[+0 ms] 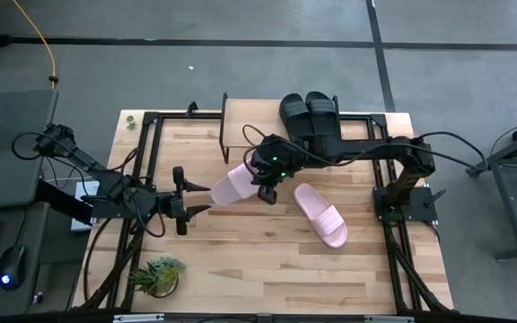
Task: Pick and place slides into the shelf
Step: Put the left pink slide on the shelf
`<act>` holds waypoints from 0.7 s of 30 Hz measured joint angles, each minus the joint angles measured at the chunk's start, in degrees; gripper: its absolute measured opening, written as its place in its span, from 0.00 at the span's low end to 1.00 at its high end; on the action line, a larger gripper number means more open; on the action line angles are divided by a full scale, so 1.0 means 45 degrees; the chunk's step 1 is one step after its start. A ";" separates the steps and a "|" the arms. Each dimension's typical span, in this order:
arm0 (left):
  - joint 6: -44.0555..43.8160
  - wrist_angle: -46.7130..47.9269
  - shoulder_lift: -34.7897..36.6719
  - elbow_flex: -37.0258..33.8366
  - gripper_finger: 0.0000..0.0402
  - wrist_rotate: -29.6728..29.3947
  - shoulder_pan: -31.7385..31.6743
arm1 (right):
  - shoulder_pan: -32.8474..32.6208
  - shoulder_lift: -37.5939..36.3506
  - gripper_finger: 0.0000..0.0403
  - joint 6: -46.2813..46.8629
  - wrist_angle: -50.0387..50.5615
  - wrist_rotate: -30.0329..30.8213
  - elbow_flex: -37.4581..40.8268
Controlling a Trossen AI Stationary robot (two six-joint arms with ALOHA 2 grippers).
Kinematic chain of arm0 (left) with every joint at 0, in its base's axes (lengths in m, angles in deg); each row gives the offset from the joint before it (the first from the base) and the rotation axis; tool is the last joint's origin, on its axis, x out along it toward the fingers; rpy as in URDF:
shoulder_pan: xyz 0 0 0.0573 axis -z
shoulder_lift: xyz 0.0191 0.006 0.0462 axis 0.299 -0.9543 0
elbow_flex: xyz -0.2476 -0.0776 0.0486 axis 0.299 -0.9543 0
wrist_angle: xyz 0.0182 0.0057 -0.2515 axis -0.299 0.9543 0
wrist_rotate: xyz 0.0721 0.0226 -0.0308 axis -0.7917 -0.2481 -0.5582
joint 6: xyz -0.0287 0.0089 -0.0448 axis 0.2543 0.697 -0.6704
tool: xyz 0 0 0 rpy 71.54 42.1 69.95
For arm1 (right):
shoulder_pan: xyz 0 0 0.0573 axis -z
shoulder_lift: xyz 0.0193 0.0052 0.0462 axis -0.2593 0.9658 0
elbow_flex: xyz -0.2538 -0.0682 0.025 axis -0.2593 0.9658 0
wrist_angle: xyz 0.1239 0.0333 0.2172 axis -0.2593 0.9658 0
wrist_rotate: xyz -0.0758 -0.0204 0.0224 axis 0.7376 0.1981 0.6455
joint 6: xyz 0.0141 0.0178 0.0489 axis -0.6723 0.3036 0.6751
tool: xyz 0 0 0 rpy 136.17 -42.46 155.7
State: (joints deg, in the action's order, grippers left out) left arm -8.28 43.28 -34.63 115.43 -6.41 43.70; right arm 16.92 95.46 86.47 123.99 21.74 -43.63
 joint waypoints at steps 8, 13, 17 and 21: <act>-0.1002 -0.0119 0.0029 0.0000 0.56 -0.0565 -0.0010 | -0.0005 -0.1211 0.00 -0.0051 0.0779 0.0517 0.0000; -0.2326 -0.0508 0.0029 0.0000 0.56 -0.1050 -0.0023 | -0.0010 -0.1954 0.00 -0.0219 0.0878 0.0668 0.0000; -0.3477 -0.1420 0.0029 0.0000 0.56 -0.1139 -0.0019 | -0.0010 -0.2373 0.00 -0.0601 0.0906 0.0723 0.0000; -0.5015 -0.2276 0.0039 0.0000 0.56 -0.1139 -0.0165 | -0.0020 -0.2601 0.00 -0.0820 0.0854 0.0754 -0.0005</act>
State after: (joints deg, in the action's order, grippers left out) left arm -30.85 33.03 -34.46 115.43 -11.53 42.96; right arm 16.83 83.75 82.78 127.83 25.14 -43.65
